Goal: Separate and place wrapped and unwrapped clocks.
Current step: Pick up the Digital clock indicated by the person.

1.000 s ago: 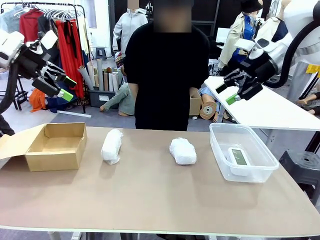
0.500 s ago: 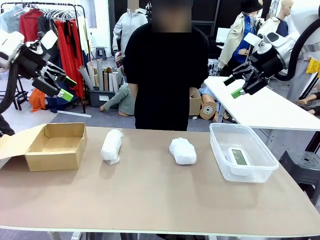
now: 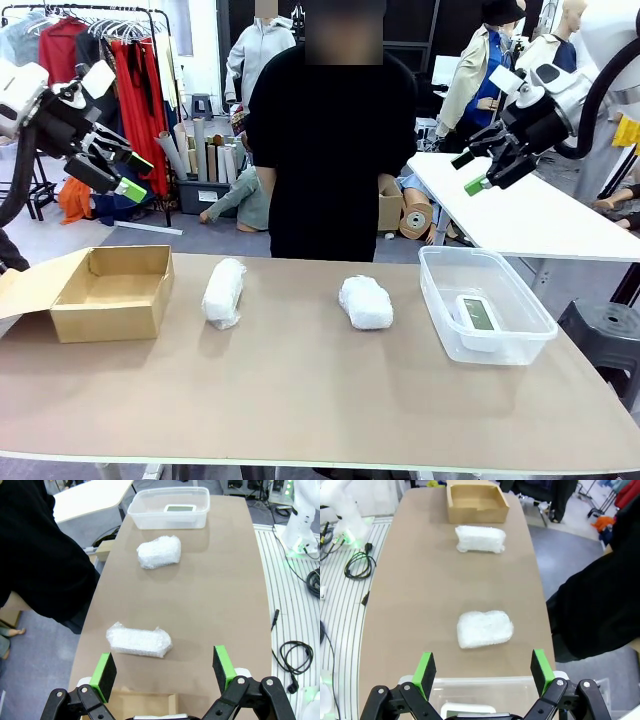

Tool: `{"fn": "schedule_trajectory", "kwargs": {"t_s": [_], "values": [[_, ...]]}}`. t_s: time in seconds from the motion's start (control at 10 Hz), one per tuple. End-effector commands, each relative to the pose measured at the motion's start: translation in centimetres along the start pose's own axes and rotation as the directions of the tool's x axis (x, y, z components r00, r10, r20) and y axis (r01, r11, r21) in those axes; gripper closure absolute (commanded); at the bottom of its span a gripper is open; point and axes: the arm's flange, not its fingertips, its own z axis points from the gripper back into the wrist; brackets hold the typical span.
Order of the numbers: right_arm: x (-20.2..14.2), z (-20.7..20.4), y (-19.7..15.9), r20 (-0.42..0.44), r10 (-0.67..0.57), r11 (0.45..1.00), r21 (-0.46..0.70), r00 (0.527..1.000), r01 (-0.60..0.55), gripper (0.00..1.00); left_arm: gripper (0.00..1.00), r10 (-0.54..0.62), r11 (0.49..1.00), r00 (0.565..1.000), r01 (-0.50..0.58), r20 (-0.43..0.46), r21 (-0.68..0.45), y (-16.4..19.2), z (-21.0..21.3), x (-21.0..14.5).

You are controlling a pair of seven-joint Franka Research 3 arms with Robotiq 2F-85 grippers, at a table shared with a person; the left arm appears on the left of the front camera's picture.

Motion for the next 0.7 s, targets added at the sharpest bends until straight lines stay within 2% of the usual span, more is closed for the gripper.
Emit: {"fn": "schedule_trajectory", "kwargs": {"t_s": [0.0, 0.6], "values": [[0.08, -0.06, -0.08, -0.024, 0.004, 1.0, -0.012, 1.0, -0.004, 0.0, 0.0, -0.001, 1.0, 1.0, 0.001, 0.008, -0.004, 0.0, 0.08, 0.01], [-0.11, 0.02, -0.06, -0.01, 0.001, 1.0, -0.004, 1.0, -0.001, 0.0, 0.0, -0.001, 1.0, 1.0, 0.001, 0.008, -0.004, 0.0, 0.08, 0.01]]}}
